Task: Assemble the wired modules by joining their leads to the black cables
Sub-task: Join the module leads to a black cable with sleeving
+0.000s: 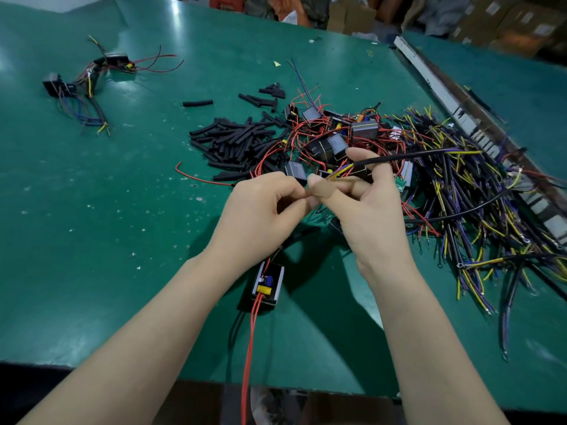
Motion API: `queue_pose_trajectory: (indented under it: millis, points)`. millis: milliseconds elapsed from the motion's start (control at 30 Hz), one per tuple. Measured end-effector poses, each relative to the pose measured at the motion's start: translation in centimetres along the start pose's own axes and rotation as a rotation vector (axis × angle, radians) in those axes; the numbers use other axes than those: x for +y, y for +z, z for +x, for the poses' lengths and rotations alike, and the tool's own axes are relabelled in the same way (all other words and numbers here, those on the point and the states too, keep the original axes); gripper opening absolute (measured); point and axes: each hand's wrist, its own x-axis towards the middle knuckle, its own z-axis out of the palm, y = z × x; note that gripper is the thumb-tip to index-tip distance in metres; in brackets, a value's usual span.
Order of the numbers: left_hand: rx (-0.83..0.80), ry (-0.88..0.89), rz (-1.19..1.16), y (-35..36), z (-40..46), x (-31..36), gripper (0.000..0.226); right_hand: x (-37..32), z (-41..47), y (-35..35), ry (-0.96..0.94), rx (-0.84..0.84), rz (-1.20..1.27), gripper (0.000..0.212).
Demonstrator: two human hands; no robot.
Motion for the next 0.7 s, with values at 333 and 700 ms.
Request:
queue_pose_trajectory:
  millis: [333, 700]
  points:
    - [-0.068, -0.174, -0.157, -0.2, 0.1, 0.0, 0.01, -1.2, 0.2, -1.3, 0.054, -0.139, 0.074, 0.036]
    - [-0.083, -0.171, -0.221, -0.2, 0.0, 0.2, 0.013, -1.2, 0.2, -1.2, 0.061, -0.035, 0.041, 0.026]
